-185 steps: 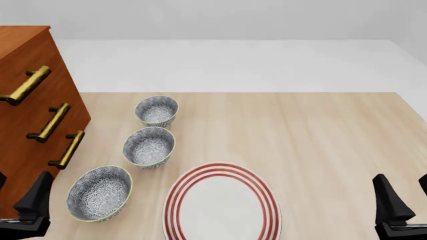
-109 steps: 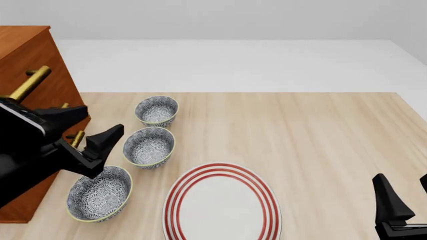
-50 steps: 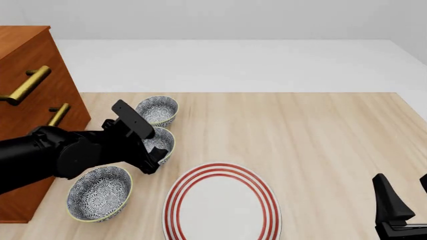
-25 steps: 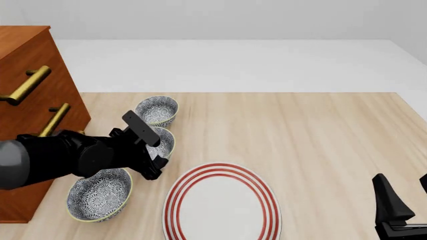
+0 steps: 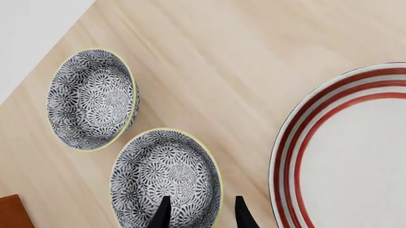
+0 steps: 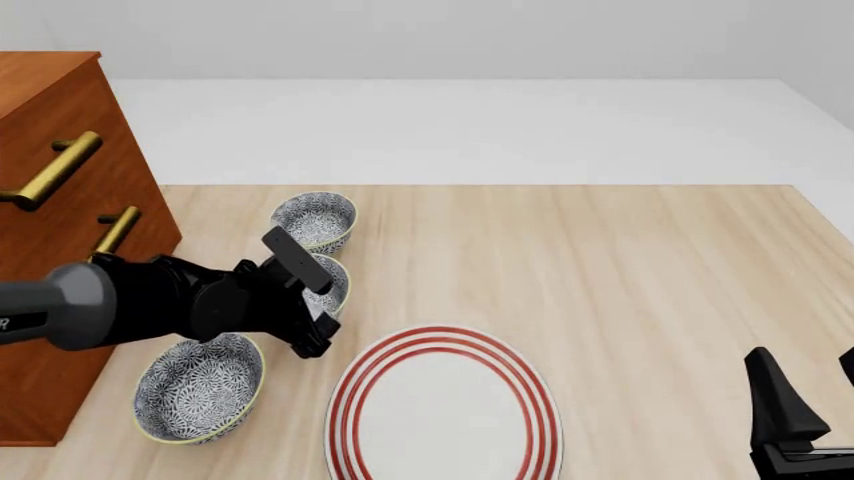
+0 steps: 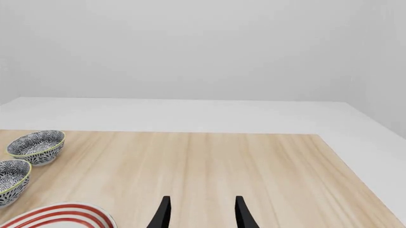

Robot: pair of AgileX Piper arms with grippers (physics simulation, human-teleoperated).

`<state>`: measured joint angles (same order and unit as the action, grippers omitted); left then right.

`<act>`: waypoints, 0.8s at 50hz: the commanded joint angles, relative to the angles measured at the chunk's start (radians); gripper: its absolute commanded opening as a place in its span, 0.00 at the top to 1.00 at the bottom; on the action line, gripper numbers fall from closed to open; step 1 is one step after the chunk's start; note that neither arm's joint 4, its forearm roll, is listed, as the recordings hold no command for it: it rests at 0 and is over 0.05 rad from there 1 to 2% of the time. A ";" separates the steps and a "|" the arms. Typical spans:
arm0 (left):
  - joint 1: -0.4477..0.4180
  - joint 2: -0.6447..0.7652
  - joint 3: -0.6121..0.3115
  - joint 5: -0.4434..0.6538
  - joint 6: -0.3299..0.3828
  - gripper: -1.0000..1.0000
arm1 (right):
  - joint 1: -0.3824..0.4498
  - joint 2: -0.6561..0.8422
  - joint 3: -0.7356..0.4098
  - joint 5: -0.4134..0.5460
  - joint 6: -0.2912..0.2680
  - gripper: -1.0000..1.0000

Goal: Pick up the bowl and put it in the middle on the plate.

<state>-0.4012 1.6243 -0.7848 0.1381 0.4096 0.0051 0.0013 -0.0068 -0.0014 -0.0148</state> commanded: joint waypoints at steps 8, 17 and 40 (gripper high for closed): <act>-0.006 0.041 0.007 -0.019 -0.008 0.00 | 0.000 0.001 0.003 -0.002 0.003 0.00; 0.001 0.061 0.017 -0.036 -0.009 0.00 | 0.000 0.001 0.002 -0.002 0.002 0.00; -0.014 0.118 0.005 -0.061 -0.046 0.00 | 0.001 0.000 0.000 -0.001 -0.002 0.00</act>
<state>-0.4055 1.7329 -0.7745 0.0789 0.3806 0.0056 0.0016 -0.0055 -0.0031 -0.0149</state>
